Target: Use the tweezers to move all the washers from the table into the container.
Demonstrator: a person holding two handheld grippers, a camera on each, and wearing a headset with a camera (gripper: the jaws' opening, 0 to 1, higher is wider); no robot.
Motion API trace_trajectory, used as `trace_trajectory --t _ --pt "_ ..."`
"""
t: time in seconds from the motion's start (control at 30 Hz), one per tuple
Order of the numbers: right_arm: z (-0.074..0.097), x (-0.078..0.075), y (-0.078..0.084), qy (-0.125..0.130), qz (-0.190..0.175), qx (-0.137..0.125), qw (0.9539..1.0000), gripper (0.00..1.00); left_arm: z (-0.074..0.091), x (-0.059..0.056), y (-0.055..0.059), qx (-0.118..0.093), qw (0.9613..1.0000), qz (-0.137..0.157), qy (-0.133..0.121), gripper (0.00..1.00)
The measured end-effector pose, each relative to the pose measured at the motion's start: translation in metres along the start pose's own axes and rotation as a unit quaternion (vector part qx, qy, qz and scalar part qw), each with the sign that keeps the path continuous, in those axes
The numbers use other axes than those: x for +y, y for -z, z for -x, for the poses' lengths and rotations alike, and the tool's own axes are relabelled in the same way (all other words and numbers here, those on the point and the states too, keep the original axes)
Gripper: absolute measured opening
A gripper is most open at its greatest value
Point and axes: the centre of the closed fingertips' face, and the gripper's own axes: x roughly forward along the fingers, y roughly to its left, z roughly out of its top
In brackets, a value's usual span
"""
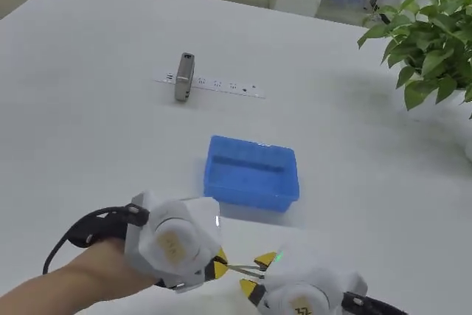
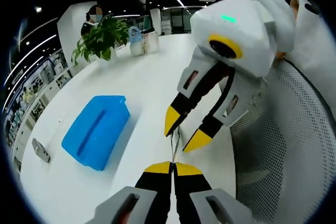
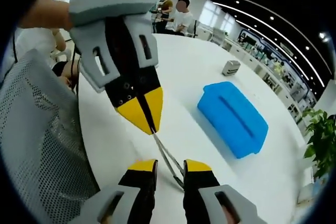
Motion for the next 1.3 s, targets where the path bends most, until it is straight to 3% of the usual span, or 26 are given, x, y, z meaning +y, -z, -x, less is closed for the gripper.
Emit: trace_trajectory --t 0.13,0.23,0.3,0.4,0.5,0.57,0.73,0.83,0.87,0.93,0.97,1.0,1.1,1.17,1.2,1.23,1.3 --pt "0.006 -0.001 -0.004 0.001 -0.021 -0.009 0.9997 0.21 -0.008 -0.002 0.013 0.012 0.9999 0.004 0.007 0.0" --pt "0.011 -0.004 -0.005 0.009 -0.028 -0.014 0.9995 0.22 -0.013 -0.003 0.023 0.034 0.9994 -0.004 0.012 0.0" --pt "0.015 -0.008 -0.007 0.016 -0.046 -0.024 0.9985 0.22 -0.014 -0.003 0.025 0.038 0.9992 -0.004 0.014 0.0" --pt "0.022 -0.013 -0.012 0.019 -0.101 -0.046 0.9937 0.26 -0.017 -0.003 0.033 0.057 0.9982 -0.011 0.011 0.0" --pt "0.028 -0.021 -0.013 0.031 -0.117 -0.053 0.9912 0.28 -0.017 -0.008 0.044 0.082 0.9963 -0.02 0.016 0.0" --pt "0.033 -0.026 -0.015 0.033 -0.138 -0.06 0.988 0.29 -0.022 -0.007 0.038 0.059 0.9981 -0.009 0.013 0.0" --pt "0.053 -0.044 -0.023 0.054 -0.183 -0.094 0.9771 0.34 -0.019 -0.008 0.038 0.056 0.9984 -0.002 0.002 0.02" --pt "0.066 -0.055 -0.024 0.064 -0.201 -0.104 0.9721 0.37 -0.012 -0.013 0.038 0.059 0.9971 0.047 -0.006 0.18" --pt "0.068 -0.056 -0.024 0.065 -0.202 -0.105 0.9715 0.38 -0.009 -0.011 0.037 0.055 0.9968 0.056 -0.015 0.19" --pt "0.072 -0.06 -0.022 0.063 -0.219 -0.104 0.9682 0.4 0.001 -0.007 0.027 0.02 0.996 0.079 -0.037 0.2" --pt "0.073 -0.062 -0.02 0.06 -0.225 -0.105 0.9668 0.42 0.006 -0.007 0.023 0.009 0.994 0.101 -0.041 0.21" --pt "0.074 -0.063 -0.02 0.061 -0.229 -0.107 0.9655 0.43 0.014 -0.005 0.02 -0.003 0.9898 0.134 -0.05 0.23" --pt "0.076 -0.066 -0.015 0.062 -0.247 -0.109 0.9609 0.52 0.029 0.003 0.016 -0.022 0.9815 0.174 -0.076 0.36" --pt "0.077 -0.067 -0.012 0.069 -0.251 -0.108 0.9596 0.59 0.044 0.014 0.009 -0.053 0.9699 0.211 -0.11 0.46" --pt "0.078 -0.067 -0.011 0.071 -0.252 -0.107 0.9593 0.6 0.053 0.019 0.006 -0.062 0.9606 0.24 -0.126 0.55" --pt "0.079 -0.068 -0.01 0.073 -0.254 -0.105 0.9587 0.62 0.059 0.022 0.003 -0.073 0.9571 0.248 -0.131 0.65" --pt "0.081 -0.068 -0.008 0.078 -0.259 -0.104 0.9571 0.67 0.073 0.03 -0.003 -0.097 0.9457 0.267 -0.158 0.69"
